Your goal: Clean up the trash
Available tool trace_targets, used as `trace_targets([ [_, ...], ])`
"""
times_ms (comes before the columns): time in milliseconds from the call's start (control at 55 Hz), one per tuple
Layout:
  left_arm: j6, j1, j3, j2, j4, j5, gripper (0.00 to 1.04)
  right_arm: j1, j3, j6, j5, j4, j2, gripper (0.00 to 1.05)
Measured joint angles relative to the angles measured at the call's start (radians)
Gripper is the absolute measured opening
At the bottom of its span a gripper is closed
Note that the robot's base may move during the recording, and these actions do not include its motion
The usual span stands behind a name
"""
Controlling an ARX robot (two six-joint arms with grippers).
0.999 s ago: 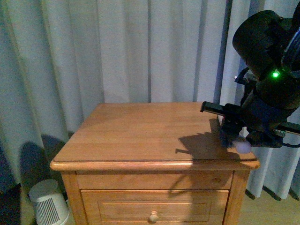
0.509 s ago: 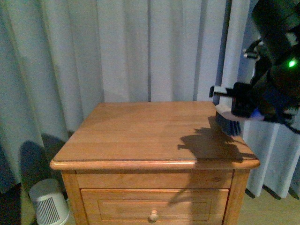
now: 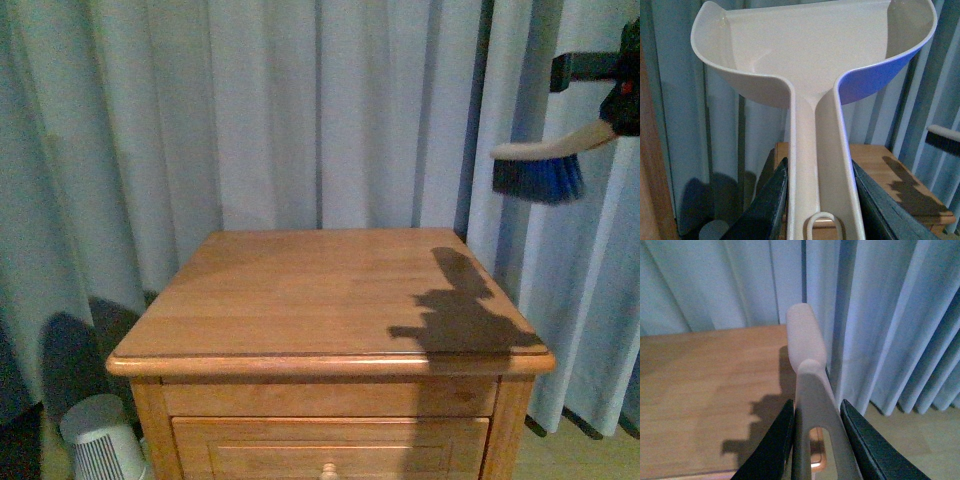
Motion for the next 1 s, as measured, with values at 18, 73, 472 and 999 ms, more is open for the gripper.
trace_targets([
  [18, 0.0, 0.0, 0.0, 0.0, 0.0, 0.0, 0.29, 0.002, -0.01, -0.017, 0.002, 0.022, -0.013, 0.23],
  [73, 0.0, 0.0, 0.0, 0.0, 0.0, 0.0, 0.29, 0.008, -0.035, -0.058, 0.01, 0.08, -0.049, 0.23],
  [472, 0.0, 0.0, 0.0, 0.0, 0.0, 0.0, 0.29, 0.098, -0.214, -0.343, 0.011, 0.462, -0.298, 0.23],
  [999, 0.0, 0.0, 0.0, 0.0, 0.0, 0.0, 0.29, 0.322, -0.517, -0.655, -0.003, 0.686, -0.723, 0.23],
])
